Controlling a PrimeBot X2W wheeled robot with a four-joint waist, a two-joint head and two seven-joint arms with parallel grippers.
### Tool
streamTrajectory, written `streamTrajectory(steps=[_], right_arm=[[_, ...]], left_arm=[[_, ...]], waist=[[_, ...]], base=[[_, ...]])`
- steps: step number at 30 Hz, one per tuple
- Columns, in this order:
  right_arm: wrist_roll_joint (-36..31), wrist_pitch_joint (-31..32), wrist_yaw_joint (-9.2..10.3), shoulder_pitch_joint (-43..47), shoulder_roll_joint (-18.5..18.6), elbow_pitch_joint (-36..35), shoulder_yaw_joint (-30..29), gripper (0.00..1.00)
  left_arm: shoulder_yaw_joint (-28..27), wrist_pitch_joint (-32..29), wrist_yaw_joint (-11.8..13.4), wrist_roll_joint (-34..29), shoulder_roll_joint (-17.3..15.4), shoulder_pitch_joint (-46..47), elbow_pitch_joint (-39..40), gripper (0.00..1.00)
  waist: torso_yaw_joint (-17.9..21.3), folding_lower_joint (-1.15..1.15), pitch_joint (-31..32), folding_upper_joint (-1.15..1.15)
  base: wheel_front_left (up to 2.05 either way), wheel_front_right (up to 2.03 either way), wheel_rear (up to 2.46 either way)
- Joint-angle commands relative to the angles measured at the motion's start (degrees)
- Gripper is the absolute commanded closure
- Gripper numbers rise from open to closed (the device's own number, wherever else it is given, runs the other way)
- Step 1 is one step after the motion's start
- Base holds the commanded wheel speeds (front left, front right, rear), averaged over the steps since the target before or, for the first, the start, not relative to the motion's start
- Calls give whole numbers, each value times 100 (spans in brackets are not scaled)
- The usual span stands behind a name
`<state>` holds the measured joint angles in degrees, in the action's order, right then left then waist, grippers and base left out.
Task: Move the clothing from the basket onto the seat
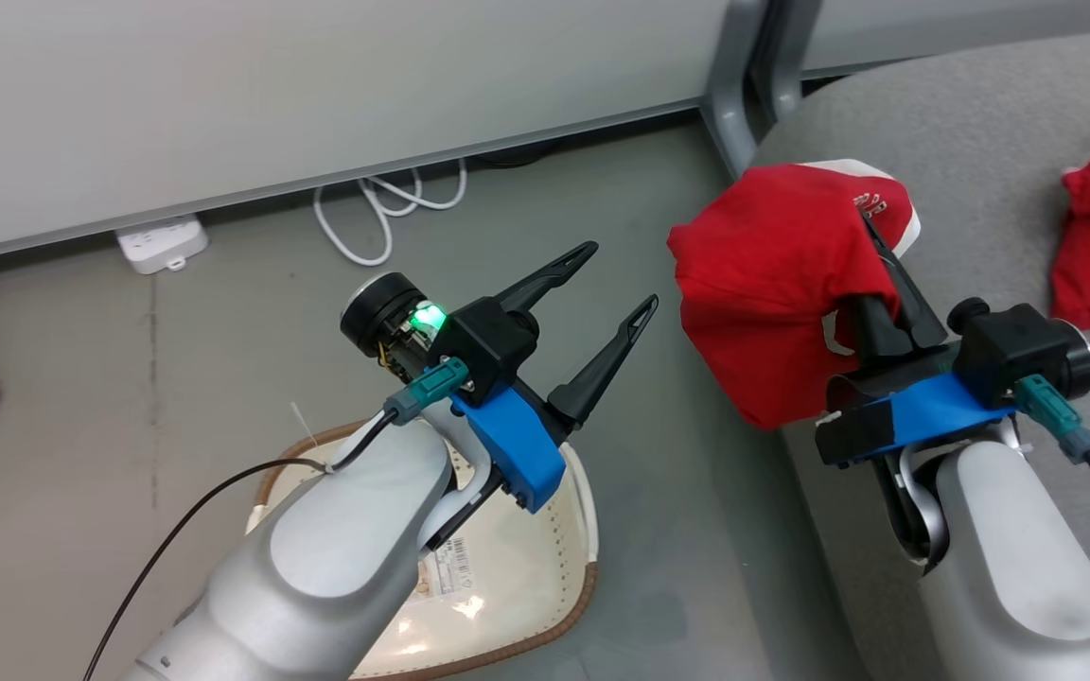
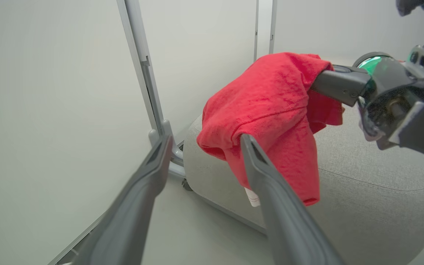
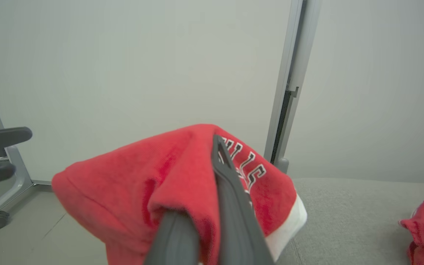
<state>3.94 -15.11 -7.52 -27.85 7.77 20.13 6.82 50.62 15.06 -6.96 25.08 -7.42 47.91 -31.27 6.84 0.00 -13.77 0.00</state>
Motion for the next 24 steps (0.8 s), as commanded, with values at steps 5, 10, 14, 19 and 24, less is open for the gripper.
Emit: streamTrajectory(steps=[5, 10, 14, 19, 24], right_arm=[[-40, -6, 6, 205, -87, -204, -307, 100], [-16, -5, 6, 400, -161, -352, -581, 100], [6, -6, 6, 558, -229, -451, -790, 100], [37, -6, 6, 704, -306, -507, -937, 100], [68, -6, 6, 790, -390, -528, -1009, 100]], left_arm=[[63, -1, 17, -9, -57, 93, 63, 0], [131, -24, 19, 3, -67, 105, 113, 0], [206, -65, 18, 11, -72, 99, 161, 0], [258, -111, 20, 26, -92, 97, 213, 0], [320, -163, 15, 38, -122, 137, 249, 0]], waist=[[460, 0, -152, 0], [792, 0, -234, 0], [1042, 0, -293, 0], [1303, 0, -367, 0], [1582, 0, -472, 0]], base=[[0, 0, 0], [0, 0, 0], [0, 0, 0], [0, 0, 0], [0, 0, 0]])
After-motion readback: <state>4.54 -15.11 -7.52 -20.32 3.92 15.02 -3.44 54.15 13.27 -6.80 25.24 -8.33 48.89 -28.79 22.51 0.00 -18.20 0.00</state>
